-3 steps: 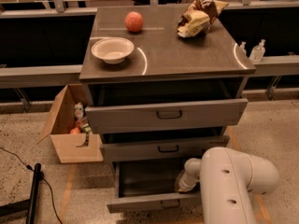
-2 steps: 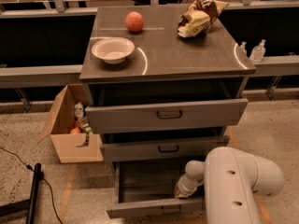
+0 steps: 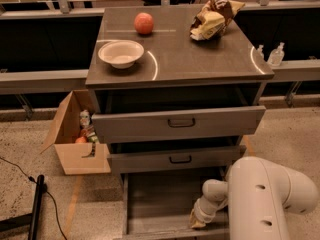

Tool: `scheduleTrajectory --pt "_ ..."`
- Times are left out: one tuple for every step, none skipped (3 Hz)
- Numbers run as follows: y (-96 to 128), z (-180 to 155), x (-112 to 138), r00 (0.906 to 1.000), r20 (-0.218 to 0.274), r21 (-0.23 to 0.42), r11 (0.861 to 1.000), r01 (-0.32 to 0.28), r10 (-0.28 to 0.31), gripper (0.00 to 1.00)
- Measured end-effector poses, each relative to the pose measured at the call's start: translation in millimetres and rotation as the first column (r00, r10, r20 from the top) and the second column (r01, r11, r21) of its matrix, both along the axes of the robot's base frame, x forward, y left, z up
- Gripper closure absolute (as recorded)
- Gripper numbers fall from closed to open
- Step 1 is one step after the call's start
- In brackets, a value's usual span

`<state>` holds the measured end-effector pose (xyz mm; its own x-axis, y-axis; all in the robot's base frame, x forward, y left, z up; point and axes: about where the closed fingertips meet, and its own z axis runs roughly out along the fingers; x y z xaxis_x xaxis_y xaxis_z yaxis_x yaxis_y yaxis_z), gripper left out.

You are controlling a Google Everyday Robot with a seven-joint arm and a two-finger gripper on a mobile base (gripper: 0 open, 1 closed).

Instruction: Open bottom drawer

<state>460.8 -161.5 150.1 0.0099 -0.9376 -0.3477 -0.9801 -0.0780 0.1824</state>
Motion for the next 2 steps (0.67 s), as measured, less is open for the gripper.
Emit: scheduleTrajectory --pt "-3 6 -23 0.9989 -0.046 -0.003 1.000 0.010 -0.010 1.00" --pt "-4 14 -38 0.9970 -0.070 -0.002 0.999 0.033 -0.033 1.00"
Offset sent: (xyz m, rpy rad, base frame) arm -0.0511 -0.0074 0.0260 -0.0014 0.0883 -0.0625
